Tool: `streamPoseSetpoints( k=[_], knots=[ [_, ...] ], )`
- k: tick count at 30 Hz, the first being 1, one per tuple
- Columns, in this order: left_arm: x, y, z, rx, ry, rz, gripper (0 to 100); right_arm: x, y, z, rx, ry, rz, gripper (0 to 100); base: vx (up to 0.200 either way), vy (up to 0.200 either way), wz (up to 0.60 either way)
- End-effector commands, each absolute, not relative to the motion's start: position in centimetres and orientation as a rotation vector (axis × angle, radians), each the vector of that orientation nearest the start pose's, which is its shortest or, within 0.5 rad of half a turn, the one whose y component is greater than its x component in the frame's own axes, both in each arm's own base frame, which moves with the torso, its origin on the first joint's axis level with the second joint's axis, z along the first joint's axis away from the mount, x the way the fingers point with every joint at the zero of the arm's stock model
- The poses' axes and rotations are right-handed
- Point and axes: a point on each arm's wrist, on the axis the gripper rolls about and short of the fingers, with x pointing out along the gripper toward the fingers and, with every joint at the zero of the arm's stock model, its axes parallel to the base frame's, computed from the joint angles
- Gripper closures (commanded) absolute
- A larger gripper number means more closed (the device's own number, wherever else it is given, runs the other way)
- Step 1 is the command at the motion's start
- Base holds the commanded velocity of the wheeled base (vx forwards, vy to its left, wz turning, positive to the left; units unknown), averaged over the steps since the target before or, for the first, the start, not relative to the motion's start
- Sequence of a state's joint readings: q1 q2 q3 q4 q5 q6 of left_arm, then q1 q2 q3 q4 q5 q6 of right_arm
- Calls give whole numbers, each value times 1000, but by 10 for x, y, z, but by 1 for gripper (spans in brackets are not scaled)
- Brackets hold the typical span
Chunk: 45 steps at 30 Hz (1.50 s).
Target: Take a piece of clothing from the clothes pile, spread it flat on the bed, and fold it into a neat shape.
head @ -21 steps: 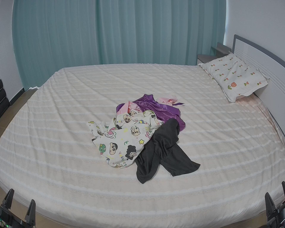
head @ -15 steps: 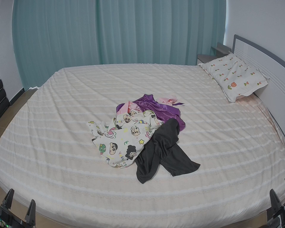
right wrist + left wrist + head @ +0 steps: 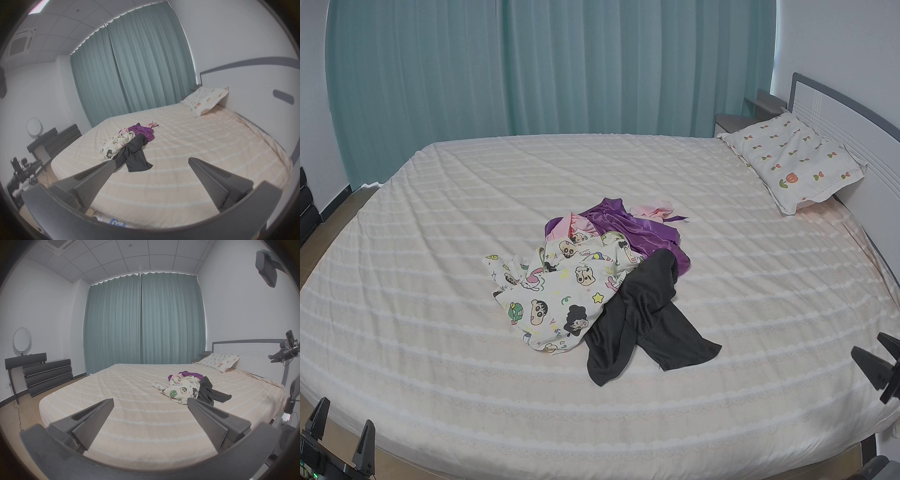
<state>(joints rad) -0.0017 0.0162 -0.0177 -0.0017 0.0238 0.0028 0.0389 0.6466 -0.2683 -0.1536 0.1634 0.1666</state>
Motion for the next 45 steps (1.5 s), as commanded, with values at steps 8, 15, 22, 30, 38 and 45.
streamPoseSetpoints(
  k=[8, 15, 22, 30, 38, 45],
  knots=[
    [-23, 1, 76, 3, 2, 21, 0, 241, 79, 92, 538, 689, 147, 0, 0, 0, 0],
    [-23, 1, 76, 3, 0, 23, 0, 281, 114, 71, 616, 709, 84, 0, 0, 0, 0],
    [-23, 1, 76, 3, 2, 21, 0, 296, 135, 42, 605, 772, 75, 0, 0, 0, 0],
    [-23, 1, 76, 3, 2, 23, 0, 301, 150, 25, 627, 793, 33, 0, 0, 0, 0],
    [-23, 1, 76, 3, 2, 23, 0, 303, 149, 26, 618, 768, 2, 0, 0, 0, 0],
    [-23, 1, 76, 2, 0, 21, 0, 302, 152, 20, 599, 775, -7, 0, 0, 0, 0]
  ],
)
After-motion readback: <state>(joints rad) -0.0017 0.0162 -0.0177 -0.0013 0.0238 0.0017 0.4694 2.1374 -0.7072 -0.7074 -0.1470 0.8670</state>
